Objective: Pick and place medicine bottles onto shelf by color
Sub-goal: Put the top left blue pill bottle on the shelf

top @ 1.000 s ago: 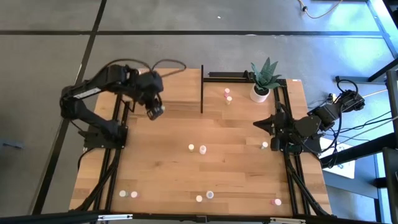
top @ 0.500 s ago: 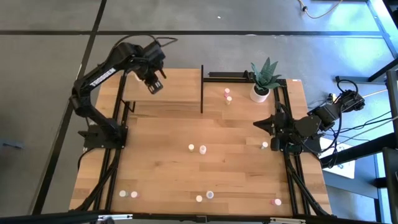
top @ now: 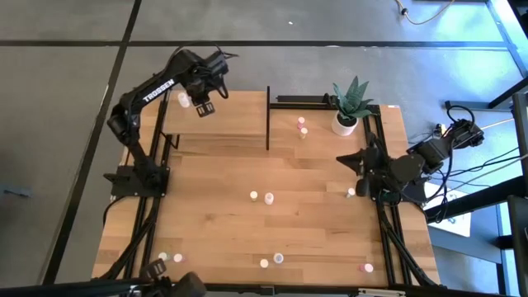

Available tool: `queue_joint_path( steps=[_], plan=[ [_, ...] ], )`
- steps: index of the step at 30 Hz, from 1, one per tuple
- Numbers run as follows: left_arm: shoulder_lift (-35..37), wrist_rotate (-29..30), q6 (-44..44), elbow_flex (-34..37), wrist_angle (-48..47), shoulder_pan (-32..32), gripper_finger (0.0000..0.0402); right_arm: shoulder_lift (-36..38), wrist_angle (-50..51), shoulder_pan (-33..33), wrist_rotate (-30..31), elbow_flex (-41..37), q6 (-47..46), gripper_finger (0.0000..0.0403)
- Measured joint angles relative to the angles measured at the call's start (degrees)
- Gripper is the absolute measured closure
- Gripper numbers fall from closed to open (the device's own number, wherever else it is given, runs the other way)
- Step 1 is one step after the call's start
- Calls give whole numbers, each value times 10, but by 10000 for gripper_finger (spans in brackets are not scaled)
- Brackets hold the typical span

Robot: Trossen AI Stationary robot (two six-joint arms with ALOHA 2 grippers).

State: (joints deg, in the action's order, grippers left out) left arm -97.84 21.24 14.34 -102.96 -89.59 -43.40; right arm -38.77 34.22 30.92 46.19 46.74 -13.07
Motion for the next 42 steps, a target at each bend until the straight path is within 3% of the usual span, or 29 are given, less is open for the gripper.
queue_joint_path(
  steps=[5, 14, 42],
  plan=[
    [-5, -19, 24, 0, 19, -3, 310, -9, 0, 0, 38, 0, -1, 391],
    [-5, -58, 45, 0, 36, -29, 310, -14, 0, 0, 37, 0, -1, 391],
    [-5, -59, 72, 7, 40, -50, 310, -14, 0, 0, 37, 0, -1, 391]
  ],
)
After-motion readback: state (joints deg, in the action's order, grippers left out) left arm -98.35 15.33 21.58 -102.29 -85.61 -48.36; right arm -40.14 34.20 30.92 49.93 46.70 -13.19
